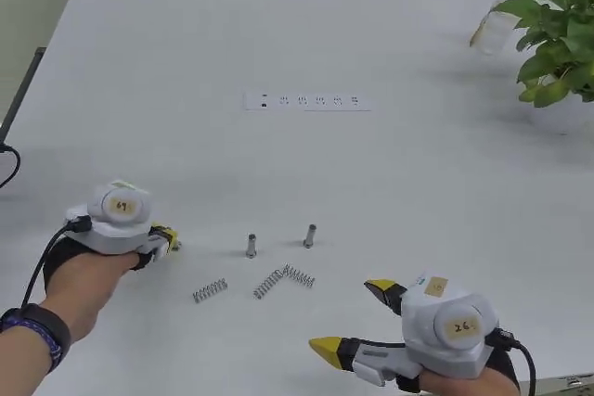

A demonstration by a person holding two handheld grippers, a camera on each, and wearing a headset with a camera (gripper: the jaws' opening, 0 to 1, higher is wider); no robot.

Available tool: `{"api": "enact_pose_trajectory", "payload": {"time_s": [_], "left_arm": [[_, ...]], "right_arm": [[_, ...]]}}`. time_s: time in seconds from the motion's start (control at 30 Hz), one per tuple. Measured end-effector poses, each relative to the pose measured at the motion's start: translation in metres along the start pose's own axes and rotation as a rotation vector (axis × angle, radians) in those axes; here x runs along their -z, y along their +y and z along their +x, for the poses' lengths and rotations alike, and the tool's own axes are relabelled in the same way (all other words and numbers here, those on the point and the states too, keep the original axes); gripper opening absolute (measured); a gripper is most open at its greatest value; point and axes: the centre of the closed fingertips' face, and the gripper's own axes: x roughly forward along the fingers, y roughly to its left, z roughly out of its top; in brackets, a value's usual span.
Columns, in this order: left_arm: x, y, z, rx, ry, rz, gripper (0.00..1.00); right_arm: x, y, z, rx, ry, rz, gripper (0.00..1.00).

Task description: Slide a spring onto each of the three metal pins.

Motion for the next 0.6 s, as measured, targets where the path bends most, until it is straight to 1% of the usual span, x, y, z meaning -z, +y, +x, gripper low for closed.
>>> {"api": "enact_pose_trajectory", "payload": {"time_s": [0.3, 0.6], "left_arm": [[0.003, -0.007, 0.0, 0.009, 0.002, 0.029, 0.0], [0.004, -0.013, 0.0, 0.013, -0.006, 0.041, 0.0]], "right_arm": [[-0.002, 0.001, 0.0, -0.002, -0.004, -0.005, 0.68], [0.002, 0.0, -0.002, 0.002, -0.002, 0.002, 0.68]]}}
